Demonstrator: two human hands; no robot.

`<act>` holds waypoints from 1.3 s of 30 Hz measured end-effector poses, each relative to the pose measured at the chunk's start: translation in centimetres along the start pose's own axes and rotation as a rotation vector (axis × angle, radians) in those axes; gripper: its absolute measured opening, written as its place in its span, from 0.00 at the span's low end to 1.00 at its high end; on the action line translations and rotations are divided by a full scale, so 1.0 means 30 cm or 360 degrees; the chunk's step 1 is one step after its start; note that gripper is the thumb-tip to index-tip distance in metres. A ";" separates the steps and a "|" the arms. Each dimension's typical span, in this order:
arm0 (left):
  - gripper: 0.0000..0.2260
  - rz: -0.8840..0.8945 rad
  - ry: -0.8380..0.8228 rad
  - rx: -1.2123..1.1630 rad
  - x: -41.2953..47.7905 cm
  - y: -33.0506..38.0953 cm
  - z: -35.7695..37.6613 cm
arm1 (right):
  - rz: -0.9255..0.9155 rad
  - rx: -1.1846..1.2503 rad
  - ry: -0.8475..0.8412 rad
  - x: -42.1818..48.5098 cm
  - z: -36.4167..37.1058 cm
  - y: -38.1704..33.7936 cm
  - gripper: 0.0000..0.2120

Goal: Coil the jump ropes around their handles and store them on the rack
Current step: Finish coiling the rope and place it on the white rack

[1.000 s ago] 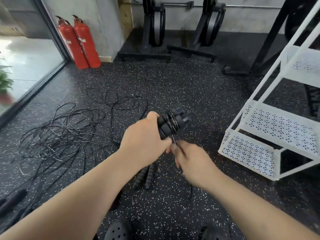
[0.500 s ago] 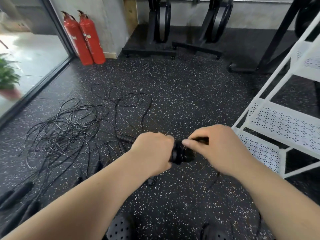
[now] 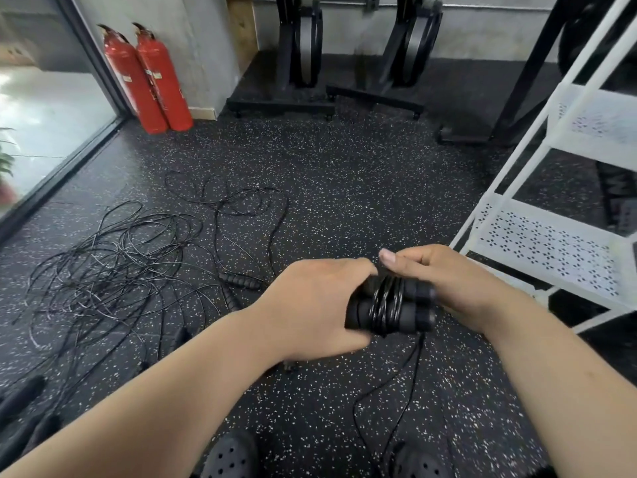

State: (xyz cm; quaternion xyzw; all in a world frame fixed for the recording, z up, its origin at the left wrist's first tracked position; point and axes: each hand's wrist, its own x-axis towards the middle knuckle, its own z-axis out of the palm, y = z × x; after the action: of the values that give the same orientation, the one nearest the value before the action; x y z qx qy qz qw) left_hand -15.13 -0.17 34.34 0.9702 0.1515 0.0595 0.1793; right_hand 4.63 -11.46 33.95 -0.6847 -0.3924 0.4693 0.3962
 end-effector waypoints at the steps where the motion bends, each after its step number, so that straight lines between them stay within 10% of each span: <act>1: 0.19 -0.0086 0.0012 -0.0133 0.000 0.006 -0.004 | 0.0023 0.0130 0.0020 0.004 0.023 -0.002 0.25; 7: 0.16 -0.0557 0.0160 -0.0489 0.016 -0.011 -0.028 | -0.0013 -0.0148 0.0647 0.047 0.175 0.034 0.21; 21: 0.20 -0.0873 -0.0008 0.0371 0.029 -0.171 0.030 | -0.0470 -0.1983 0.0345 -0.077 0.312 -0.057 0.14; 39: 0.23 0.0124 -0.0174 0.0165 0.042 0.009 0.036 | -0.0190 -0.0251 0.0113 -0.015 -0.047 -0.010 0.19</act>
State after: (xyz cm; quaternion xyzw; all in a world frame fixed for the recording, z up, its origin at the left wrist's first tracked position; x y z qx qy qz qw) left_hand -13.69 -0.38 33.52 0.9852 0.1065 0.0056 0.1343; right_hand 5.83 -12.00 34.72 -0.7053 -0.4540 0.3880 0.3819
